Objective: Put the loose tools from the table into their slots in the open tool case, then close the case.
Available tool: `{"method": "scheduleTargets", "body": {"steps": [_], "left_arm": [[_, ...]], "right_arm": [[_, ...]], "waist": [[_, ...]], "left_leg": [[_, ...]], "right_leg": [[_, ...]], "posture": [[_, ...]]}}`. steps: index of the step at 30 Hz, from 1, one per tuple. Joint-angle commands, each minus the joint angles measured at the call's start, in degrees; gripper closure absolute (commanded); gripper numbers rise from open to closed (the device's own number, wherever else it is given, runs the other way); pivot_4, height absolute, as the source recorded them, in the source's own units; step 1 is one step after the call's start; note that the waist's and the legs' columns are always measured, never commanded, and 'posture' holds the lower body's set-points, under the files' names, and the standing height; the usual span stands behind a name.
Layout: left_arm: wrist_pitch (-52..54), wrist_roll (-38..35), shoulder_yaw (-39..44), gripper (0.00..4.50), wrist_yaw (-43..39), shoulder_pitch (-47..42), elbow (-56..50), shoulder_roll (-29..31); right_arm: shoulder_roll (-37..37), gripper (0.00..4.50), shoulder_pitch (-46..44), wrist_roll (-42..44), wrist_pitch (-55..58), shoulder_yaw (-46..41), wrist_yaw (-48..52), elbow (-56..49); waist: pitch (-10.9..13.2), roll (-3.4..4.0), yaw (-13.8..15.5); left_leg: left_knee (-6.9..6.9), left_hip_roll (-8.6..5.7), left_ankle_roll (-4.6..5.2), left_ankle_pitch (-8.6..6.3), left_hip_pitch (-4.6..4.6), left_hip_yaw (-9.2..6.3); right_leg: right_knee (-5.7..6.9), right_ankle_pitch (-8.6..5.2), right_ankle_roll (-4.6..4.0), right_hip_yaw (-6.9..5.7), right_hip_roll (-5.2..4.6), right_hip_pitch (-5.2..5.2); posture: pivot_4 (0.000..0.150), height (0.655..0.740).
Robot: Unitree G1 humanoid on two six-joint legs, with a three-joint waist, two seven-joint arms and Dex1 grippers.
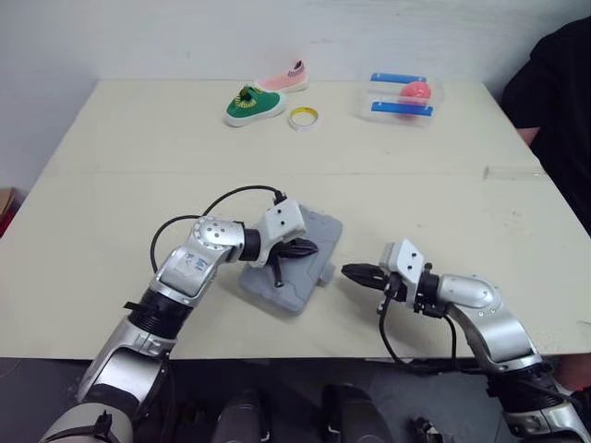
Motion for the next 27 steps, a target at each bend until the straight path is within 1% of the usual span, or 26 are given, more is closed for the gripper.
{"method": "scheduleTargets", "body": {"steps": [1, 4, 8, 11, 16, 19, 24, 27], "left_arm": [[4.01, 0.69, -1.25, 4.50, 0.08, 3.73, 0.74, 0.42], [4.79, 0.57, -0.16, 4.50, 0.43, 5.35, -0.48, 0.97], [5.11, 0.85, 0.26, 4.50, 0.06, 6.49, -1.34, 2.06], [5.41, 0.90, 0.94, 4.50, 0.57, 6.79, -1.39, 2.36], [5.61, 1.25, 1.06, 4.50, 0.84, 7.63, -1.13, 2.93], [5.34, 1.59, 0.73, 4.50, 1.21, 8.18, -0.78, 2.86], [5.17, 1.68, 0.60, 4.50, 1.59, 8.79, -0.54, 2.72], [5.23, 1.76, 0.48, 4.50, 1.28, 9.48, -0.33, 3.34]], "right_arm": [[0.83, 4.45, -1.08, -0.84, -1.02, 1.70, 0.64, 0.24], [1.71, 4.45, -1.95, -2.10, -1.97, 3.06, 0.64, 1.96], [1.62, 4.45, -2.87, -5.85, -7.66, 5.27, 1.26, 4.69], [4.55, 4.45, -3.47, -2.57, -5.04, 3.82, 0.13, 4.24], [6.47, 4.45, -5.68, -4.36, -6.90, 4.67, -0.07, 8.37], [6.48, 4.45, -7.05, -6.34, -6.00, 6.32, 0.37, 10.06], [6.86, 4.45, -7.78, -5.97, -2.61, 7.49, 1.94, 9.20], [8.38, 4.45, -8.96, -6.16, -2.54, 7.97, 1.82, 9.35]], "waist": [[0.00, 0.00, 0.00], [0.00, -0.01, 0.00], [-0.01, -0.01, -0.13], [-0.01, -0.01, -0.18], [-0.04, -0.06, -0.37], [-0.05, -0.06, -0.44], [-0.08, -0.06, -0.38], [-0.17, -0.06, -0.46]], "left_leg": [[0.01, 0.00, 0.00, 0.00, 0.00, -0.01], [0.01, 0.00, 0.00, 0.00, 0.00, -0.01], [0.02, 0.01, -0.01, -0.01, 0.01, -0.01], [0.01, 0.06, -0.05, -0.01, 0.03, 0.00], [0.02, 0.15, -0.13, 0.03, 0.10, 0.02], [0.02, 0.19, -0.19, 0.06, 0.15, 0.02], [0.00, 0.25, -0.27, 0.07, 0.17, -0.03], [0.00, 0.26, -0.28, 0.07, 0.20, -0.02]], "right_leg": [[0.00, 0.00, 0.00, 0.04, -0.01, 0.01], [0.00, 0.00, 0.00, 0.07, -0.02, 0.01], [0.01, 0.00, 0.00, 0.07, -0.01, 0.02], [0.01, 0.00, -0.01, 0.07, 0.01, 0.02], [0.09, -0.01, -0.02, 0.07, 0.08, 0.02], [0.19, -0.03, -0.06, 0.11, 0.09, 0.02], [0.25, -0.10, -0.18, 0.23, 0.10, 0.02], [0.26, -0.10, -0.18, 0.24, 0.11, 0.03]], "posture": [[0.150, 0.7400], [0.150, 0.7400], [0.150, 0.7400], [0.150, 0.7400], [0.150, 0.7400], [0.150, 0.7400], [0.150, 0.7400], [0.150, 0.7400]]}}
